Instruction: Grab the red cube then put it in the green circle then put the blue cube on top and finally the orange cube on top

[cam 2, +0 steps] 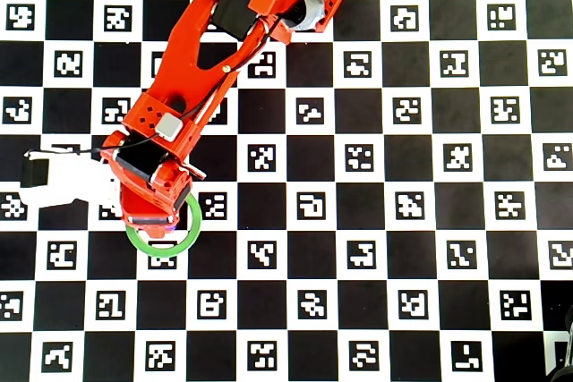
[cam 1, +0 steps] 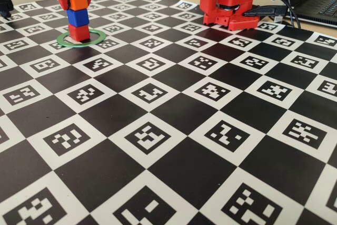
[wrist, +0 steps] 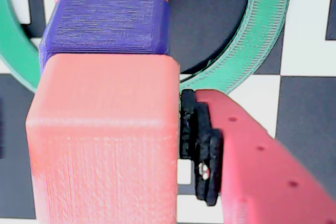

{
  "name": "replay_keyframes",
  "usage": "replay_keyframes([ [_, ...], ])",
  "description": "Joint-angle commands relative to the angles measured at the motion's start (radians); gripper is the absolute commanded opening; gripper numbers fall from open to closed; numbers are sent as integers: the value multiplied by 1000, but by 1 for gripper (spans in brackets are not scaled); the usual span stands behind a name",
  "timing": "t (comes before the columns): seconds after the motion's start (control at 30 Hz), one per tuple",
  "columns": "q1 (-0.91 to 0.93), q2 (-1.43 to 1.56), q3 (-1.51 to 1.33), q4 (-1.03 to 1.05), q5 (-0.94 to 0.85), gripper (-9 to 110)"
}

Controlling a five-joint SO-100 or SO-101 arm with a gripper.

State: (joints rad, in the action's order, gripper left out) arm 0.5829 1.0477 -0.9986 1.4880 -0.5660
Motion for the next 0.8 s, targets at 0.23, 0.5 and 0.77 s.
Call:
replay_keyframes([
  [0.23,11,77,8,-21,18,45],
  [0.5,12,94,8,-6,46,54],
  [0.77,14,140,8,28,60,56],
])
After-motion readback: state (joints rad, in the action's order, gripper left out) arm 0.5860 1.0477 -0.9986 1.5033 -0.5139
